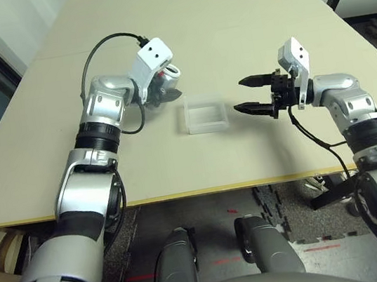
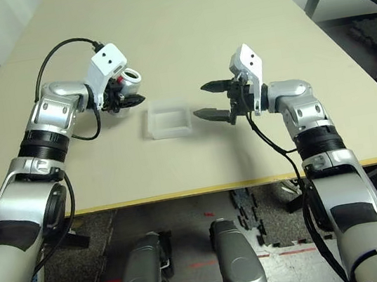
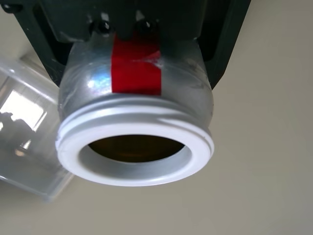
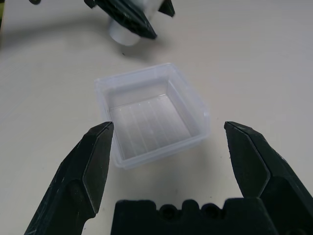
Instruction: Pour the medicine from the bottle into the box.
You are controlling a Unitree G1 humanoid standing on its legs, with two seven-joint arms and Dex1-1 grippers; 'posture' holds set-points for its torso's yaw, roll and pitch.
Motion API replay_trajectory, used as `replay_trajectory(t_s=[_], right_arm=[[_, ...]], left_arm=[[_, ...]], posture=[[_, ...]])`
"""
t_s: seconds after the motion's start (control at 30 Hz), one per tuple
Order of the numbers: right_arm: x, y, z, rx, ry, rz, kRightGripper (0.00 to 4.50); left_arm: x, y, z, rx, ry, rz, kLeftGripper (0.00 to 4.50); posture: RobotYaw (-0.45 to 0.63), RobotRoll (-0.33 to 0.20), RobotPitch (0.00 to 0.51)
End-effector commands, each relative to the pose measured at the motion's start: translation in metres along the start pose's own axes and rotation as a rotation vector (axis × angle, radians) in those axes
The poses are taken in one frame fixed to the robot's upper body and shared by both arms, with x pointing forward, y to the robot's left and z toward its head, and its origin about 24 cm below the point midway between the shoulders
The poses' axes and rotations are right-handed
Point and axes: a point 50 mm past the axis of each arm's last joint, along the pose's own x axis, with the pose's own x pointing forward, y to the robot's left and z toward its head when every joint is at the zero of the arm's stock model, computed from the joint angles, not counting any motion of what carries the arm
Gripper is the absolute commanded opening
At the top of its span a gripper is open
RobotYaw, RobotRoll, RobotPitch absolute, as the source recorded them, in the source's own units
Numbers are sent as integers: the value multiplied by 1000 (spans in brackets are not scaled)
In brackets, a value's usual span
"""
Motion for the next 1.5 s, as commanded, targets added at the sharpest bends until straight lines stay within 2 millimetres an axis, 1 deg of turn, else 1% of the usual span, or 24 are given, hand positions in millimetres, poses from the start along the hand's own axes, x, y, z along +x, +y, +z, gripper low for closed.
replay_trajectory(t_s=[0.03, 0.13, 0.23, 0.47, 0.63, 0.73, 0.77, 0.87, 0.93, 0.97, 1.0, 1.07, 1.1, 1.13, 1.2, 1.27, 1.3, 1.4, 1.5], right_arm=[[-2, -2, 0, -15, 17, 6, 4500], [-6, -2, -1, -24, 34, 6, 4500], [-8, -2, -2, -26, 44, 6, 4500], [-9, -3, -4, -28, 56, 13, 4500], [-8, -3, -4, -31, 61, 17, 4500], [-8, -4, -4, -32, 61, 18, 4500], [-8, -4, -4, -33, 60, 17, 4500], [-8, -4, -4, -32, 58, 14, 4500], [-7, -4, -4, -30, 56, 12, 4500], [-7, -4, -5, -29, 55, 12, 4500], [-7, -4, -5, -27, 53, 10, 4500], [-6, -4, -5, -25, 49, 9, 4500], [-5, -3, -5, -22, 45, 7, 4500], [-4, -3, -5, -20, 41, 6, 4500], [-3, -3, -6, -17, 36, 4, 4500], [-2, -3, -6, -15, 33, 3, 4500], [-2, -2, -6, -14, 31, 3, 4500], [-2, -3, -6, -13, 28, 1, 4500], [-2, -3, -6, -13, 24, -3, 4500]], left_arm=[[-8, 3, -5, -51, -19, 28, 2646], [-13, 6, -12, -82, -34, 51, 2646], [-18, 9, -24, -111, -23, 77, 2646], [-24, 11, -39, -135, 4, 95, 2646], [-23, 13, -41, -124, 13, 105, 2646], [-24, 18, -39, -74, 29, 146, 2646], [-24, 21, -37, -20, 47, 184, 2646], [-19, 24, -17, 328, 74, 284, 2646], [-12, 19, 2, 641, 67, 325, 2646], [-8, 17, 10, 762, 55, 340, 2646], [-3, 12, 19, 943, 45, 352, 2646], [6, 3, 33, 1215, 14, 365, 2646], [13, -5, 42, 1456, 6, 375, 2646], [19, -11, 47, 1610, -15, 369, 2646], [29, -23, 54, 1832, -71, 325, 2646], [37, -31, 53, 1937, -112, 257, 2646], [40, -33, 48, 2003, -118, 213, 2646], [45, -35, 41, 2141, -131, 126, 2646], [49, -37, 47, 2235, -149, 107, 2646]], posture=[[-20, 0, 103], [-23, 0, 105], [-23, 0, 109], [-18, 0, 112], [-17, 0, 112], [-20, 0, 113], [-22, 0, 113], [-25, 0, 113], [-26, 0, 112], [-27, 0, 112], [-27, 0, 112], [-30, 0, 111], [-30, 0, 111], [-33, 0, 110], [-35, 0, 108], [-39, 0, 108], [-39, 0, 108], [-49, 0, 102], [-50, 0, 100]])
